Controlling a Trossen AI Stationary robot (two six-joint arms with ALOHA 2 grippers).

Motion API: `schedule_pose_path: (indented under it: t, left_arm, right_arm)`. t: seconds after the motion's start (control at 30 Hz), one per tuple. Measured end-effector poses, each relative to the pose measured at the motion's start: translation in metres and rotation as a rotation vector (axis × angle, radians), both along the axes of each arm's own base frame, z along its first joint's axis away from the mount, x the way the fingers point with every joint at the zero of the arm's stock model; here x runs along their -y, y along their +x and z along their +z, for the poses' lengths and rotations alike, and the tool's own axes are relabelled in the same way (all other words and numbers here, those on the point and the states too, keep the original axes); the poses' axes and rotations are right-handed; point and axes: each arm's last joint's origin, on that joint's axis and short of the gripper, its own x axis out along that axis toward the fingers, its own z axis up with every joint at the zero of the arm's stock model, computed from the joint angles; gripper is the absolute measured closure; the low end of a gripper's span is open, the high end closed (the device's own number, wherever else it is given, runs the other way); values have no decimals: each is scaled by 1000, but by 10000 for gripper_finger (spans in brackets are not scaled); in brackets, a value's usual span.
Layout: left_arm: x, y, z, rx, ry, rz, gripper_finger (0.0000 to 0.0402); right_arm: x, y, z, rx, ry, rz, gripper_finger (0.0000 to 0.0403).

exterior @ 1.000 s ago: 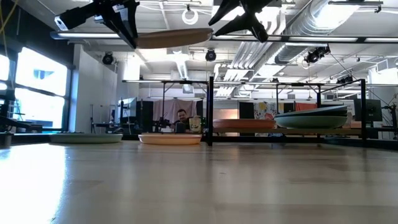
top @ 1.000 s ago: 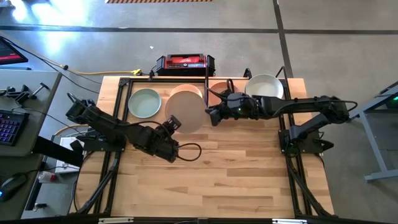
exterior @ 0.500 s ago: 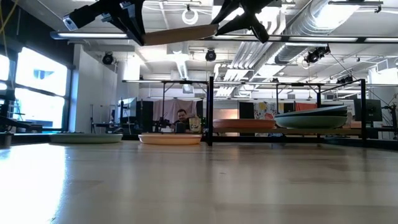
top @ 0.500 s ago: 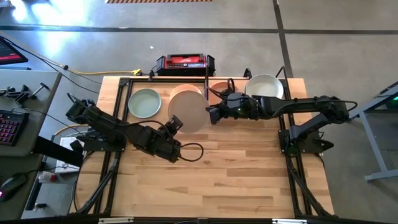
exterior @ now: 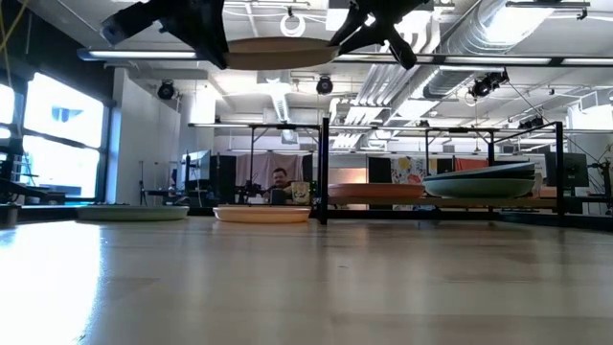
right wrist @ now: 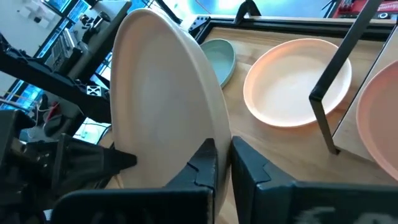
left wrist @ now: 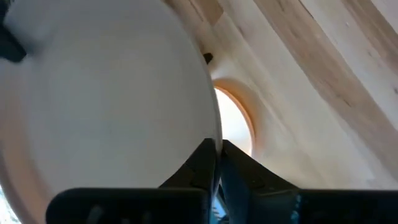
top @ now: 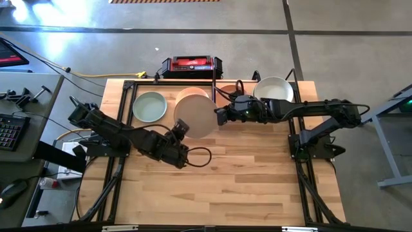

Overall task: Place and stack plates onto a shelf
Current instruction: Stack the light brown plate on top of the orange plate

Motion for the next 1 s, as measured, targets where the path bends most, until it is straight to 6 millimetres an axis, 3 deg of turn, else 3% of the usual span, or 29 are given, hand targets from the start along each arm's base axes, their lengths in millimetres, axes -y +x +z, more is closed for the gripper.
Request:
schedule_pose_path:
  t: [0.3, 0.57, 0.77, 1.0]
  left_arm:
    - [-1, 0, -1, 52, -86, 65, 362]
    - [0, 0, -2, 49, -149, 73, 304]
    - [1, -1, 0, 170, -163, 183, 270]
    - [6, -5, 15, 314, -246, 256, 267]
  right_arm:
    - [0, 0, 0, 0, 16, -1, 399]
    - [-1, -1, -1, -9, 16, -1, 400]
    - [5, -3, -2, -25, 21, -20, 400]
    - [17, -10, 3, -18, 25, -44, 401]
